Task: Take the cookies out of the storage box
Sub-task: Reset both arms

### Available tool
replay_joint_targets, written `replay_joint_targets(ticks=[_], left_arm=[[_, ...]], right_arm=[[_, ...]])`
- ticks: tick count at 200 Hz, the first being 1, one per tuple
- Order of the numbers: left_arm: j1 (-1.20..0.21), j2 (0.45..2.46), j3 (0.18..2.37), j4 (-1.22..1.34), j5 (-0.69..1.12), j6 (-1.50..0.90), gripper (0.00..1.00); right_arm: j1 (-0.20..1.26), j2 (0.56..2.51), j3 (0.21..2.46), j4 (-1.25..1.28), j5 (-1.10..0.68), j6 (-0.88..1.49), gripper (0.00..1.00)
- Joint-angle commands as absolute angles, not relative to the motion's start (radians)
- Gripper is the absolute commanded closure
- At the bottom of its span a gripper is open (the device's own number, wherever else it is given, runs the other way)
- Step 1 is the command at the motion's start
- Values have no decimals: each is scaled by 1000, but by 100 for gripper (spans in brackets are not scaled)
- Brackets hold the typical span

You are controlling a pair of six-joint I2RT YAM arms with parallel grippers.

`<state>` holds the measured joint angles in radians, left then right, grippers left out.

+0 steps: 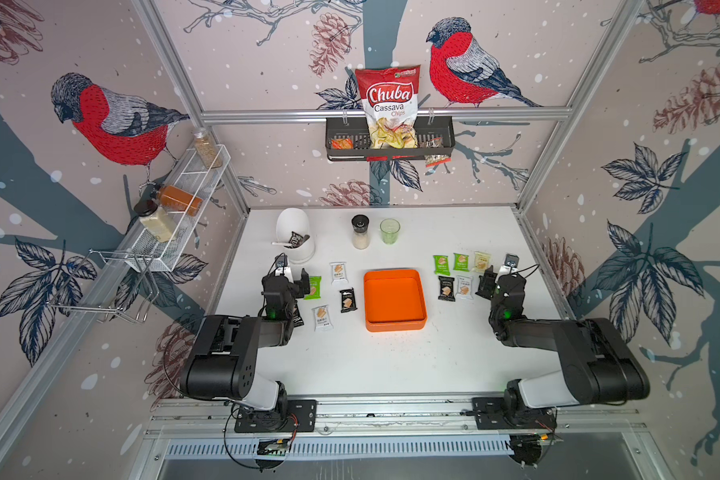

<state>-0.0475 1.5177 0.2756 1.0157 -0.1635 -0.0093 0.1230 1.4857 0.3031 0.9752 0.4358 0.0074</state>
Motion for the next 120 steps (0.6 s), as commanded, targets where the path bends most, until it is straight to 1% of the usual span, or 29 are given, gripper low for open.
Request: replay_joint_targets(ticks=[1, 10, 19, 24, 27, 29, 31, 34, 43, 60, 70, 79, 87, 120], left_arm=[[-51, 1539, 241, 1257, -223, -11, 1], [-49, 1514, 261, 1172, -214, -19, 2], [-43, 1535, 251, 1229, -205, -15, 1], [-42, 1529, 257, 1209, -202, -17, 1], [-43, 1521, 264, 1182, -199, -18, 1], [-41, 1517, 265, 1171, -197, -20, 2], [-41, 1518, 264, 1172, -195, -21, 2], [-39, 1523, 259, 1191, -194, -19, 2], [-39, 1523, 258, 1201, -193, -18, 1], [-38, 1523, 256, 1198, -191, -18, 2], [-38, 1520, 258, 1191, -191, -19, 1], [-37, 1521, 259, 1191, -190, -19, 2], [-37, 1521, 259, 1191, -190, -20, 2], [-37, 1522, 261, 1188, -191, -18, 2]], right_arm=[[83, 1485, 308, 1073, 324, 58, 28], [54, 1481, 284, 1104, 252, 66, 27], [28, 1503, 232, 1199, 189, 74, 17], [23, 1534, 199, 1316, 175, 70, 13], [23, 1545, 188, 1362, 165, 65, 9], [23, 1545, 189, 1364, 161, 62, 7], [24, 1540, 194, 1345, 158, 60, 2], [26, 1528, 207, 1301, 159, 61, 0], [22, 1499, 241, 1178, 154, 70, 0], [29, 1527, 203, 1302, 171, 62, 0], [44, 1514, 209, 1268, 213, 60, 0], [38, 1504, 227, 1214, 197, 67, 0], [27, 1509, 226, 1230, 171, 69, 0], [32, 1514, 224, 1237, 178, 65, 0]])
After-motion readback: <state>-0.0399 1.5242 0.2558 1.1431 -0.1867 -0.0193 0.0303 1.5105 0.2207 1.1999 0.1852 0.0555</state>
